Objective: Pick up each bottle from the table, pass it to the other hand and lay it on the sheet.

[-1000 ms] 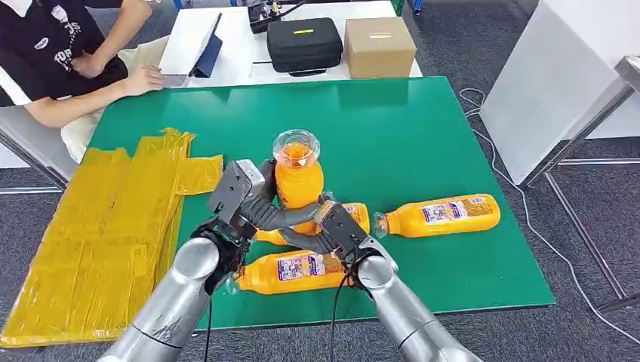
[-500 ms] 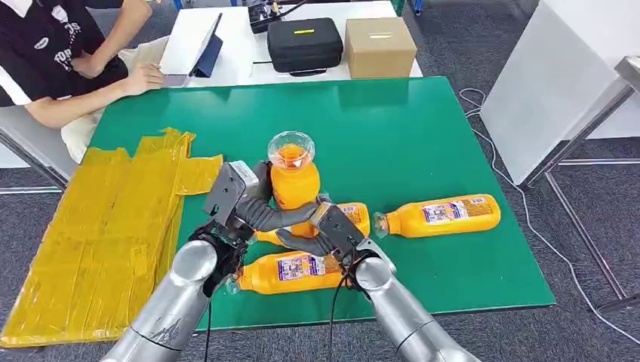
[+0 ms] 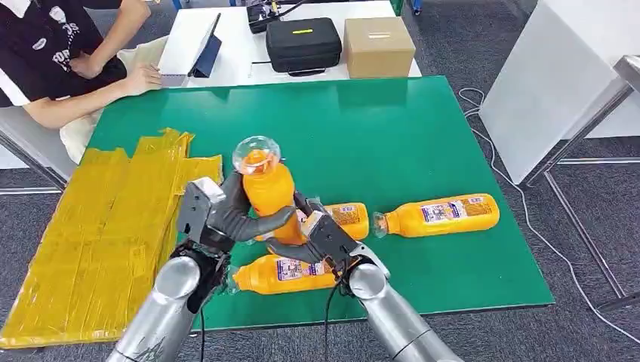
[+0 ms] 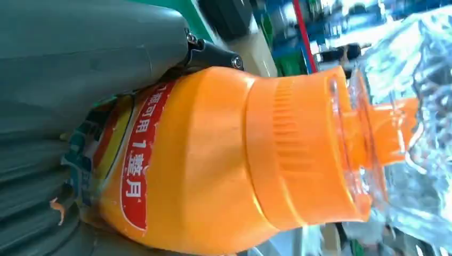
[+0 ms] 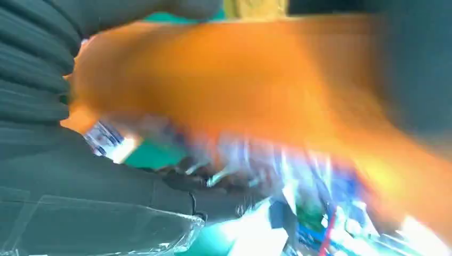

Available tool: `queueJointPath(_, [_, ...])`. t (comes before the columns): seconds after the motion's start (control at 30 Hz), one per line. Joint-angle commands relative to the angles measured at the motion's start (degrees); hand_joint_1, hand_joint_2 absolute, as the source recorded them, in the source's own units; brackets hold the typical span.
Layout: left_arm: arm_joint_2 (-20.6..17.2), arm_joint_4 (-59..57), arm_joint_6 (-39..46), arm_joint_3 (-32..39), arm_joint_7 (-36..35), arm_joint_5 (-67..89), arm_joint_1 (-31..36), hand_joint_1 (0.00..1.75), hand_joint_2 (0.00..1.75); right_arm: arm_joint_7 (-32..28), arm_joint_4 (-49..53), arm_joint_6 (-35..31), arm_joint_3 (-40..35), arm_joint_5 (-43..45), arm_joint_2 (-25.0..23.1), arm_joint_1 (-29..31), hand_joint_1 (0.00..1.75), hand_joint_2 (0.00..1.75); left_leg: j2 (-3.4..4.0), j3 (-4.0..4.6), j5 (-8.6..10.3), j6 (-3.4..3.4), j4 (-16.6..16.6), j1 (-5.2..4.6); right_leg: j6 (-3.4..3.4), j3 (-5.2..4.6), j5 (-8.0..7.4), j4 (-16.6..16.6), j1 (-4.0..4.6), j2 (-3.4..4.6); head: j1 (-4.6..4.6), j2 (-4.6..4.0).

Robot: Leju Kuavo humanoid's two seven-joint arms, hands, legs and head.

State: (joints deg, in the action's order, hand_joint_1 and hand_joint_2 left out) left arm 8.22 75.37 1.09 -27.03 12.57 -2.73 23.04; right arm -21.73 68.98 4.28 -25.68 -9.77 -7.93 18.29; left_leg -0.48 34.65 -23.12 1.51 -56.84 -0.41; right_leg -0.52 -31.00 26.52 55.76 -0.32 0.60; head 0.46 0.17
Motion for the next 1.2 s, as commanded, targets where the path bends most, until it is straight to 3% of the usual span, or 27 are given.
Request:
queueJointPath(0.03, [-7.77, 10.23, 2.05, 13.87, 2.04, 4.82, -8.50, 1.75, 1.75, -0.88, 10.60, -3.38, 2.99, -1.82, 3.81, -3.17, 0.00, 1.75, 0.16, -0.23, -0.10, -0.11, 0.05, 0.05, 0.01, 0.23, 0.03, -0.12, 0.04, 0.09, 0.02, 0.00])
queueJointPath(0.17, [-7.19, 10.42, 1.46, 14.22, 2.05, 5.20, -8.74, 1.75, 1.75, -0.84, 10.57, -3.31, 2.98, -1.95, 3.62, -3.20, 0.00, 1.75, 0.15, -0.13, -0.08, -0.07, 0.05, 0.00, -0.01, 0.13, 0.03, -0.07, 0.00, 0.10, 0.04, 0.00])
queueJointPath(0.33, [-10.08, 14.28, 5.17, 19.08, 3.19, 10.66, -12.70, 1.75, 1.75, -1.37, 16.08, -6.17, 5.72, -4.44, 5.73, -6.45, 0.00, 1.75, 0.06, -0.08, -0.05, -0.07, 0.07, -0.01, 0.00, 0.11, 0.03, -0.08, -0.03, 0.02, 0.07, 0.00])
queueJointPath(0.43, [-6.92, 16.49, 11.73, 20.28, 2.56, 21.72, -13.92, 1.75, 1.75, -1.01, 20.93, -9.40, 9.94, -8.45, 7.52, -9.87, 0.00, 1.75, 0.02, -0.19, -0.14, -0.11, 0.02, 0.04, -0.01, 0.28, 0.10, -0.13, 0.03, -0.05, 0.04, 0.00])
queueJointPath(0.6, [-5.53, 15.38, 19.52, 18.90, 0.11, 38.79, -11.72, 1.75, 1.75, -0.77, 25.23, -15.79, 13.31, -14.72, 8.62, -13.46, 0.00, 1.75, -0.28, -0.02, -0.07, -0.07, -0.01, 0.04, -0.03, 0.18, 0.10, -0.12, 0.00, -0.34, 0.02, 0.00])
queueJointPath(0.9, [-6.18, 0.95, 29.32, 14.48, -4.01, 68.00, -2.51, 1.75, 1.75, 1.77, 35.09, -23.64, 15.27, -22.11, 9.58, -23.47, 0.00, 1.75, -0.40, -0.06, -0.01, -0.07, 0.03, -0.02, 0.00, 0.18, 0.11, -0.11, -0.06, -0.45, 0.02, 0.00])
queueJointPath(1.03, [-5.53, -10.30, 35.30, 10.15, -9.15, 86.91, 2.11, 1.75, 1.75, 2.62, 34.40, -24.12, 14.67, -22.04, 10.03, -22.67, 0.00, 1.75, -0.66, -0.29, -0.06, -0.14, 0.02, 0.08, -0.01, 0.55, 0.19, -0.26, 0.03, -0.78, 0.04, 0.00])
queueJointPath(1.2, [-7.32, -20.67, 38.91, 5.69, -14.03, 92.73, 5.52, 1.75, 1.75, 3.14, 32.62, -24.29, 13.66, -22.35, 9.88, -21.34, 0.00, 1.75, -0.12, -0.22, -0.02, -0.07, 0.07, -0.04, -0.02, 0.28, 0.04, -0.15, -0.07, -0.17, 0.04, 0.02])
